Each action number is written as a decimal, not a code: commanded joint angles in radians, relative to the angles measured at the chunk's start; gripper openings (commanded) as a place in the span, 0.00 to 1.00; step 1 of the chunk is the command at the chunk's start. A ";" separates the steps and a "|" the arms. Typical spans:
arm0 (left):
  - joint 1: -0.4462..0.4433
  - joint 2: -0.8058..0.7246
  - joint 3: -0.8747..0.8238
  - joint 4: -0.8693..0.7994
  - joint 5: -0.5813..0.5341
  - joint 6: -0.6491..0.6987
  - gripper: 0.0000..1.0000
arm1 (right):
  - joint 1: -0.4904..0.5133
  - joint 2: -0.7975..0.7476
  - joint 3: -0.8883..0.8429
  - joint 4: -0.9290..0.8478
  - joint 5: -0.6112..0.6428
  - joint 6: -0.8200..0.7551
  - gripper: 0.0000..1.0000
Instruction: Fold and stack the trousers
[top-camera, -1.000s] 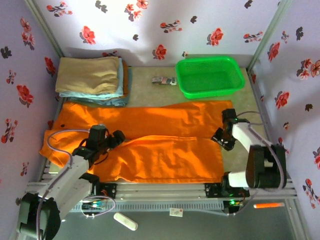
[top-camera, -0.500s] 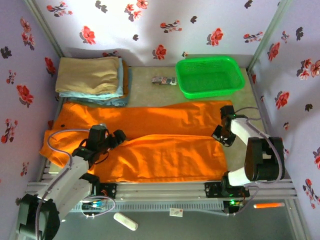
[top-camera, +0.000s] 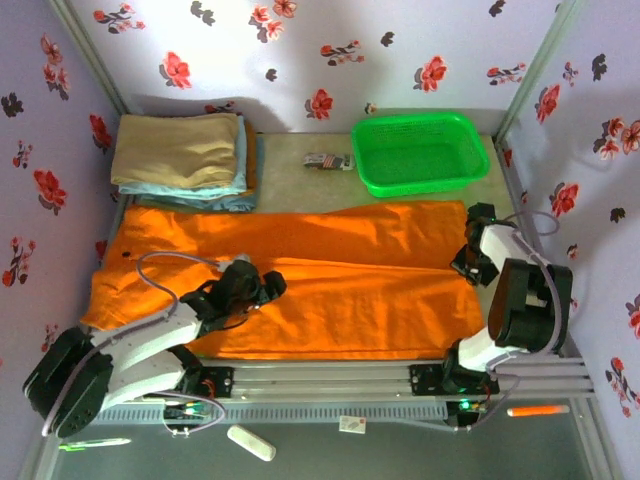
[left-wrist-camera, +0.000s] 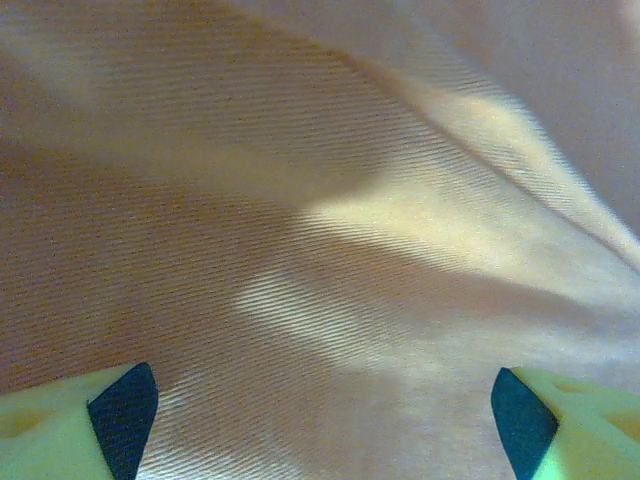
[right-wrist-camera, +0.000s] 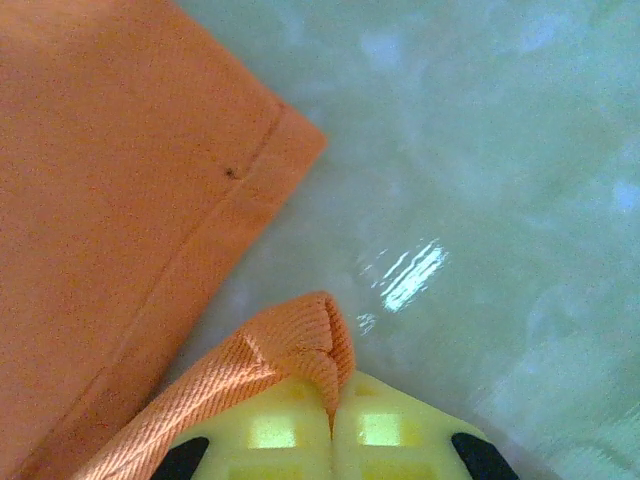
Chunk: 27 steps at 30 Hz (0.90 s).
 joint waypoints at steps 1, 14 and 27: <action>-0.015 0.018 0.013 0.032 -0.085 -0.075 0.92 | -0.064 0.021 0.058 -0.017 0.118 0.006 0.00; 0.143 -0.087 0.313 -0.323 -0.080 0.217 1.00 | 0.292 0.054 0.215 0.050 -0.094 0.062 0.30; 0.327 -0.221 0.237 -0.385 -0.029 0.228 1.00 | 0.326 0.352 0.319 0.031 -0.162 0.023 0.00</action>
